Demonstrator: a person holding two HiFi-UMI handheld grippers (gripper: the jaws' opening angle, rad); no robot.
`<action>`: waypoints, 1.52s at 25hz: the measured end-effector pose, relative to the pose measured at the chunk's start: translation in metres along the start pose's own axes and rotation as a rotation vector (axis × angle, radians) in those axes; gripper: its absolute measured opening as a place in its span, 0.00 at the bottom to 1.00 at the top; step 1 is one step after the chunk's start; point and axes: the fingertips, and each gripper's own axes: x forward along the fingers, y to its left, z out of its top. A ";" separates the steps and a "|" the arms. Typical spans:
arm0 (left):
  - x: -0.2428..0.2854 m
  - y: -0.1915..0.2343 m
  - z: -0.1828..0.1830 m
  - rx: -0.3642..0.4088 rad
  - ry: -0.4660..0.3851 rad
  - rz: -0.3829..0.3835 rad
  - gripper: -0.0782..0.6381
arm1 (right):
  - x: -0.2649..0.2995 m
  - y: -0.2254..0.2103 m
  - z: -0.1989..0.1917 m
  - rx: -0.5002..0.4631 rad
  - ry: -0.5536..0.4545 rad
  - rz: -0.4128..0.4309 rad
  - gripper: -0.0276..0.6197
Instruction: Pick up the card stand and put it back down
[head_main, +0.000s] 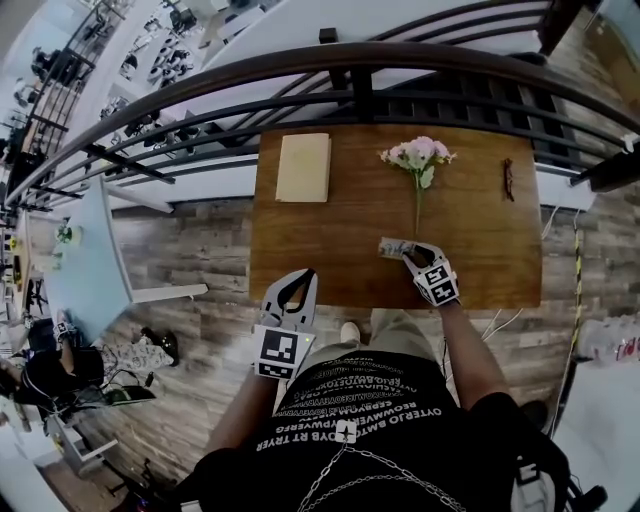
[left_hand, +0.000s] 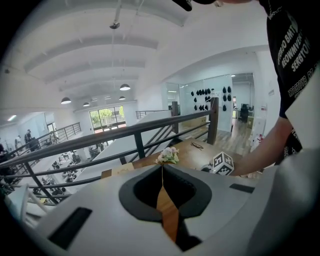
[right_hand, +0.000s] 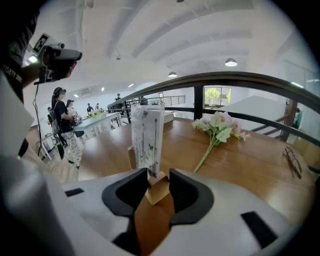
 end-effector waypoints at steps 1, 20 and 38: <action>-0.001 0.000 0.000 0.001 -0.003 0.000 0.15 | -0.001 0.000 -0.001 0.001 0.002 -0.005 0.27; -0.046 0.000 0.029 0.003 -0.204 -0.064 0.15 | -0.157 0.039 0.116 0.038 -0.343 -0.230 0.07; -0.103 -0.011 0.021 -0.052 -0.316 -0.192 0.15 | -0.275 0.124 0.186 -0.031 -0.451 -0.273 0.06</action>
